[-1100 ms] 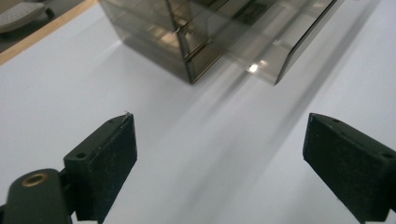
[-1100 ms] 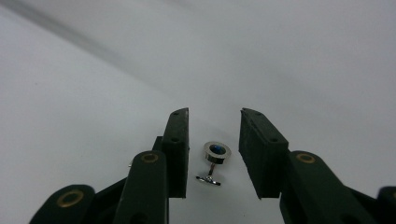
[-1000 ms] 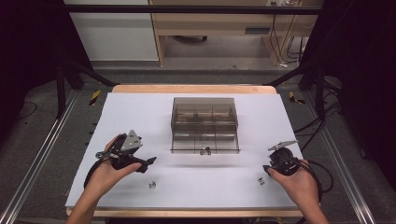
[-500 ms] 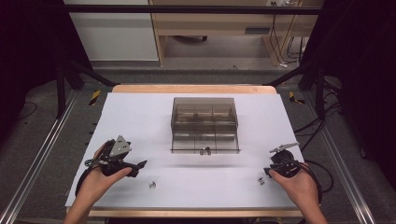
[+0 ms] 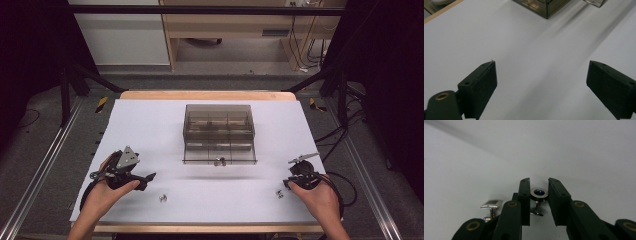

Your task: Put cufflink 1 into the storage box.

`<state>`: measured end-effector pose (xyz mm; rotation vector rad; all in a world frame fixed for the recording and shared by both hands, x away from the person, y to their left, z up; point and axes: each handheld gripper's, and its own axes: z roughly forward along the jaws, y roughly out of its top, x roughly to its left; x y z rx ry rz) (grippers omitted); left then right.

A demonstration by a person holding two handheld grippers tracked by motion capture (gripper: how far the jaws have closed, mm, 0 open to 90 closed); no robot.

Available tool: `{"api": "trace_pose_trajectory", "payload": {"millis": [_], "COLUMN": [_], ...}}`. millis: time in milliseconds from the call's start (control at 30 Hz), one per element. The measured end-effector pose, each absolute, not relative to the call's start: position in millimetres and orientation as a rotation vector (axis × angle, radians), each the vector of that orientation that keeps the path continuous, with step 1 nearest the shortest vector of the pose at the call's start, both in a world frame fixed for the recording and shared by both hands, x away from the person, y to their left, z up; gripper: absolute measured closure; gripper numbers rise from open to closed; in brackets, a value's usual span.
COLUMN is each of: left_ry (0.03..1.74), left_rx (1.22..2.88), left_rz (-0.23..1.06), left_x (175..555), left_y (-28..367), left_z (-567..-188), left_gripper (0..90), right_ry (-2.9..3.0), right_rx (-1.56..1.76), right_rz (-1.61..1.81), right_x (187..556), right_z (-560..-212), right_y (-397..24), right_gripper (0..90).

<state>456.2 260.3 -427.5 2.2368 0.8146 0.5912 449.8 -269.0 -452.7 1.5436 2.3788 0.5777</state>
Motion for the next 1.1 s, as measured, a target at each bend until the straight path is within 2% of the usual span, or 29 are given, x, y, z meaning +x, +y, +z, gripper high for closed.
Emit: {"api": "trace_pose_trajectory", "payload": {"millis": [600, 1100], "left_ry": [0.825, 0.820], "left_rx": [2.239, 2.245], "left_rz": [0.577, 0.557], "left_x": [457.2, 459.0], "left_y": [262.1, 259.2], "left_z": [-431.9, -439.6], "left_gripper": [9.3, 8.2], "right_ry": [2.366, 2.357], "right_rx": [1.490, 1.316], "right_rz": [0.619, 0.703], "right_x": [448.2, 454.7], "right_z": [-450.3, -408.6], "right_y": [-273.5, -252.9], "right_gripper": [73.3, 73.3]}}
